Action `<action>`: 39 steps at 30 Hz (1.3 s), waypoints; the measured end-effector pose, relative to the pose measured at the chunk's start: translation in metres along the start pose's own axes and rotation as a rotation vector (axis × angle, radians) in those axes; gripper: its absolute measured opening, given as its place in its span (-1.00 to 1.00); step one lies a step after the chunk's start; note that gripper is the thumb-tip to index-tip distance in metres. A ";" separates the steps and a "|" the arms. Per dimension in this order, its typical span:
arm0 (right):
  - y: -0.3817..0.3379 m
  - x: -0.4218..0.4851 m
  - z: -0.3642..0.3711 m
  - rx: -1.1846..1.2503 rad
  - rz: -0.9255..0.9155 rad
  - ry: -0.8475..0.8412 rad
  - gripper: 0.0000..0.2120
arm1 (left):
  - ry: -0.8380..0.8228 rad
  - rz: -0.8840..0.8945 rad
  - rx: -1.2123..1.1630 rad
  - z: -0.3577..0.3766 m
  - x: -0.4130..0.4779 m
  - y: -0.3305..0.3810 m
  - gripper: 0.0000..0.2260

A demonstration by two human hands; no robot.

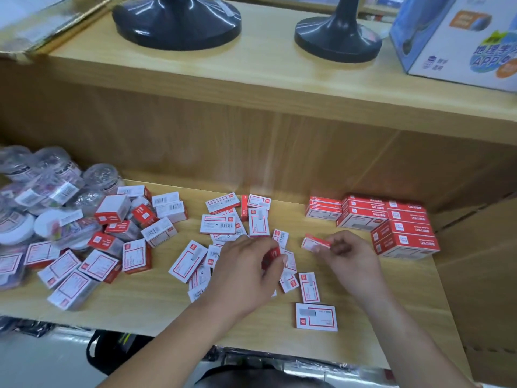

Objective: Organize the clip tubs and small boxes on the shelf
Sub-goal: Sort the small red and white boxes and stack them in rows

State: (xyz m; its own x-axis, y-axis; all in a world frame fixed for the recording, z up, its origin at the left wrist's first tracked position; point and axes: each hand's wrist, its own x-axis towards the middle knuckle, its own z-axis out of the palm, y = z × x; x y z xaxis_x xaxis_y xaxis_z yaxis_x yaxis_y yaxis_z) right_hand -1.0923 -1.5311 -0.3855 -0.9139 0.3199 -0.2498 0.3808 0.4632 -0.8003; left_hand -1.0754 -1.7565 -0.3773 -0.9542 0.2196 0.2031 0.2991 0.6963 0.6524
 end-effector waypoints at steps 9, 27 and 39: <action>-0.015 -0.013 -0.014 0.318 -0.025 0.095 -0.81 | -0.065 0.094 0.106 0.011 0.038 0.008 -0.79; -0.030 -0.013 -0.013 0.441 0.123 0.031 -0.94 | -0.058 -0.213 0.217 -0.008 0.060 -0.029 -0.60; -0.018 -0.016 -0.029 0.387 0.051 0.103 -0.99 | -0.125 -0.007 0.012 0.003 0.081 -0.003 -0.90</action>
State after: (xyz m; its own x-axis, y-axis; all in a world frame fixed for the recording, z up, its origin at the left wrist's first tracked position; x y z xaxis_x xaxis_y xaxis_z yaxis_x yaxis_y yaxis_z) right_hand -1.0800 -1.5209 -0.3516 -0.8688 0.4246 -0.2546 0.3266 0.1049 -0.9393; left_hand -1.1533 -1.7387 -0.3646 -0.9487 0.2978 0.1058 0.2936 0.7062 0.6443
